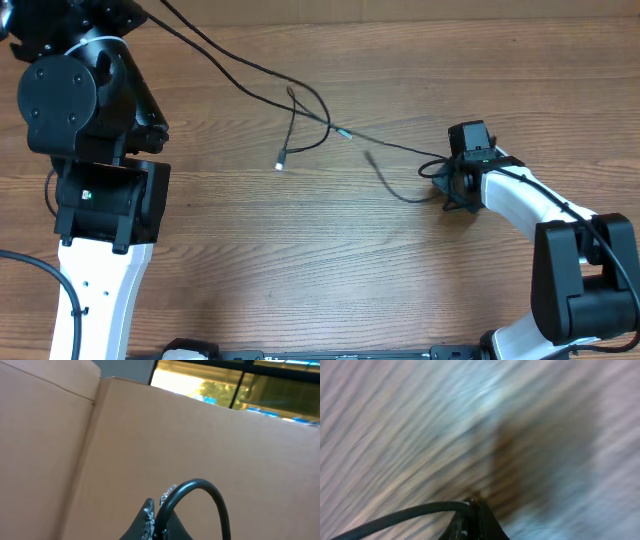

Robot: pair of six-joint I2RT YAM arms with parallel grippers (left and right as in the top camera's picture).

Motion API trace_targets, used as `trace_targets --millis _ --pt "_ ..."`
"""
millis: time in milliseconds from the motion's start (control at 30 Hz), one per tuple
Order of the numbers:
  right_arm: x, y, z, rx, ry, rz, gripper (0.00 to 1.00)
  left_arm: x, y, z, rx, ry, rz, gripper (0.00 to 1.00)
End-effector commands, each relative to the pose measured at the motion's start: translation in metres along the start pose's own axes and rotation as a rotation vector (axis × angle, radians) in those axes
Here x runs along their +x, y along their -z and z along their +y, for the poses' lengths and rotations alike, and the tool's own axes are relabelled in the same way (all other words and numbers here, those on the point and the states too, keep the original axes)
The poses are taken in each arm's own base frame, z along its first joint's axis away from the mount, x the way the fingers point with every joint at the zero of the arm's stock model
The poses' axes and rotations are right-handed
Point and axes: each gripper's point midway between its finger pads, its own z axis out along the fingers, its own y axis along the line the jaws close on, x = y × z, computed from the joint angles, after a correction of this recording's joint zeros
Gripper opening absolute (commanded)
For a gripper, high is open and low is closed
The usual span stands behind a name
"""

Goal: Untangle cables
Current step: 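Lower the left gripper back toward the table holding the cable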

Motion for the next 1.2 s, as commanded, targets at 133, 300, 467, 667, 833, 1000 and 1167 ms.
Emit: trace_targets --millis 133,300,467,667,833,1000,1167 --pt "-0.012 -0.026 -0.085 0.253 -0.184 -0.022 0.04 -0.023 0.003 0.019 -0.093 -0.097 -0.043 0.04" --pt "-0.021 -0.029 -0.100 0.241 -0.273 0.012 0.04 -0.022 0.003 0.020 -0.096 -0.156 -0.040 0.04" --pt "-0.019 -0.033 -0.111 0.237 -0.314 0.036 0.04 -0.018 -0.003 0.032 -0.131 -0.199 -0.029 0.04" --pt "-0.017 -0.035 -0.111 0.218 -0.328 0.046 0.05 0.006 -0.014 0.057 -0.199 -0.247 0.050 0.04" --pt "-0.015 -0.037 -0.100 0.165 -0.336 0.072 0.05 0.049 -0.015 0.073 -0.242 -0.188 0.190 0.04" --pt "-0.016 -0.037 -0.100 0.164 -0.337 0.071 0.04 0.124 -0.004 0.068 -0.188 -0.104 0.458 0.04" --pt "-0.012 -0.038 -0.093 0.129 -0.341 0.099 0.04 0.207 0.023 0.068 -0.175 -0.063 0.777 0.04"
